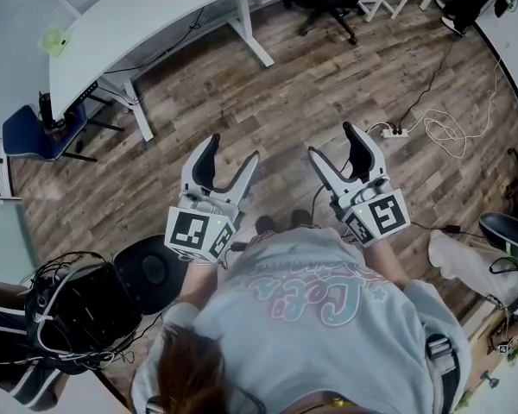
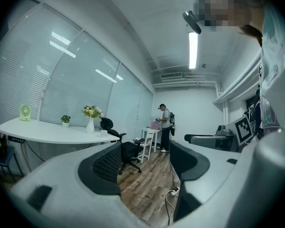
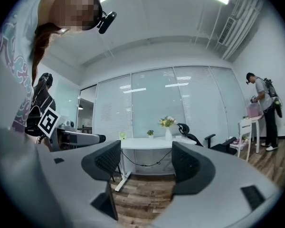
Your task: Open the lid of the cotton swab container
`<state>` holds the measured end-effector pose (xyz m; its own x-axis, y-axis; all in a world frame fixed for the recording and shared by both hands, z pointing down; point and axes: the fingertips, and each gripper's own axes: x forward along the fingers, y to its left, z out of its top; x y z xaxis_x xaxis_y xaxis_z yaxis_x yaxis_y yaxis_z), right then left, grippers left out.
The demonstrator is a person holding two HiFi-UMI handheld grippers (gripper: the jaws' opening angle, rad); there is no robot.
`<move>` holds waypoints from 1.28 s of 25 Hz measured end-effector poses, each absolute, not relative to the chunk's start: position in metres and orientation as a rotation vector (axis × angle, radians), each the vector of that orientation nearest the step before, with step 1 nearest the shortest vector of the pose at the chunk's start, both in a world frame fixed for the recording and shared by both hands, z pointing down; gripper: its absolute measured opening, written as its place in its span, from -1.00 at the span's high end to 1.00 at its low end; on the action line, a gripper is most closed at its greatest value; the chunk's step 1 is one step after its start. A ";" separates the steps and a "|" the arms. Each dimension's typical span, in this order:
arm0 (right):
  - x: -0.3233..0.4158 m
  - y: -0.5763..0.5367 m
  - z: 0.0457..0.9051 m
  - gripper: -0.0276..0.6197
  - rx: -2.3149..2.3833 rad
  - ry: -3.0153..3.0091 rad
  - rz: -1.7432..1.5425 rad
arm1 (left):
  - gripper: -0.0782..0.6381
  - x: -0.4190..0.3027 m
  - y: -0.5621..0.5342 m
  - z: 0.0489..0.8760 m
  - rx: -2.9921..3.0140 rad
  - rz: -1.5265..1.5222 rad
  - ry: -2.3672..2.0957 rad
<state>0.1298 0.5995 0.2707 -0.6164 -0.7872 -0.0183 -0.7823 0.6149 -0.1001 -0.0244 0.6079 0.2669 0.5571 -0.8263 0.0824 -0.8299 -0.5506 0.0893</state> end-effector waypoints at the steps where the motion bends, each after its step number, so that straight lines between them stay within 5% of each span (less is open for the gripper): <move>1: 0.129 0.598 0.273 -0.08 -1.356 2.769 -0.129 | -0.02 -0.026 0.607 0.268 2.666 0.046 -1.425; 32: 0.054 0.607 0.312 -0.08 -1.432 2.732 -0.162 | -0.02 -0.092 0.611 0.300 2.731 0.072 -1.353</move>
<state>0.0537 0.6072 0.3122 -0.5689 -0.8224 0.0021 -0.8169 0.5648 -0.1172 -0.0921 0.6111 0.2997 0.6058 -0.7912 0.0835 -0.7956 -0.6026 0.0618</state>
